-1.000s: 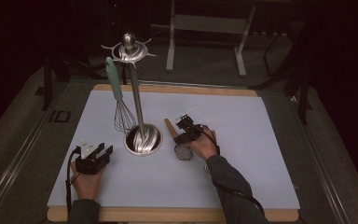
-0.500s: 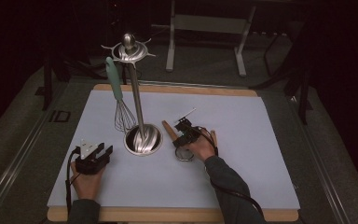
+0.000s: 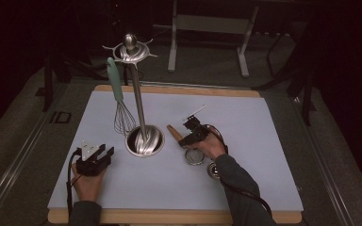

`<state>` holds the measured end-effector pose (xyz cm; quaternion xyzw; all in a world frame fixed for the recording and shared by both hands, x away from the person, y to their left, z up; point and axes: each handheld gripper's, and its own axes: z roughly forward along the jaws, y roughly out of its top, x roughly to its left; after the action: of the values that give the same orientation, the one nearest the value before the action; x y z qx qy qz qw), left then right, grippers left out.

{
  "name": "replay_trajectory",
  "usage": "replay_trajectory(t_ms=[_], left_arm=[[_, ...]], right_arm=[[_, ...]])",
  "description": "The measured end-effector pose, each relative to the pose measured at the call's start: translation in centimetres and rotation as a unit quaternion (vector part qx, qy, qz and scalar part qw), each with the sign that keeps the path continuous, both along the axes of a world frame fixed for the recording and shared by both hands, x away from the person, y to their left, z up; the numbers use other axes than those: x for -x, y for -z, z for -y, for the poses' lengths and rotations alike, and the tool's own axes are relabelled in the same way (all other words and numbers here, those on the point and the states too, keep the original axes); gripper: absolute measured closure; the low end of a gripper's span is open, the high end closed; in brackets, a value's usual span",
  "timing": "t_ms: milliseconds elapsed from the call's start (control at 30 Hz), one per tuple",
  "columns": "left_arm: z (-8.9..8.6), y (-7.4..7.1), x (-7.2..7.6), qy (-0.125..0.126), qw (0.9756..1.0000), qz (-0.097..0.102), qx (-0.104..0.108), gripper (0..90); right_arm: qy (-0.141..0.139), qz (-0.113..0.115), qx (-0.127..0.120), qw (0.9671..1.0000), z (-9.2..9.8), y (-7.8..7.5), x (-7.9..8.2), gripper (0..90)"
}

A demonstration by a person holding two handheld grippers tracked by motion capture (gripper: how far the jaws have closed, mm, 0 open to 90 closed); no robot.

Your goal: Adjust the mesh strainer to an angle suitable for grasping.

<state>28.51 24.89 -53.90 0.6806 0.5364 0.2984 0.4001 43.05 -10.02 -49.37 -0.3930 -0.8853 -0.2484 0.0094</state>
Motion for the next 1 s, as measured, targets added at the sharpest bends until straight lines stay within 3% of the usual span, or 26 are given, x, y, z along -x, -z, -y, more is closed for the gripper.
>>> replay_trajectory(t_ms=[100,333,533,667,1000], left_arm=[[0.0,0.0,0.0,0.0,1.0,0.0,0.001,60.6],[-0.1,0.0,0.0,0.0,1.0,0.0,0.002,60.6],[0.0,0.0,0.0,0.0,1.0,0.001,0.003,60.6],[-0.1,0.0,0.0,-0.001,1.0,0.001,0.004,60.6],[-0.1,0.0,0.0,-0.001,1.0,0.001,0.002,60.6]], right_arm=[[-0.004,-0.012,-0.004,0.9999,-0.7,-0.2,0.0,62.5],[0.005,-0.039,0.029,0.9988,-2.0,0.7,-0.4,67.3],[0.01,-0.054,0.047,0.9974,-2.6,0.4,-0.6,69.3],[0.001,-0.039,0.048,0.9981,-2.9,-0.1,-0.3,70.8],[-0.01,-0.025,0.018,0.9995,-2.3,-1.3,0.5,70.8]])
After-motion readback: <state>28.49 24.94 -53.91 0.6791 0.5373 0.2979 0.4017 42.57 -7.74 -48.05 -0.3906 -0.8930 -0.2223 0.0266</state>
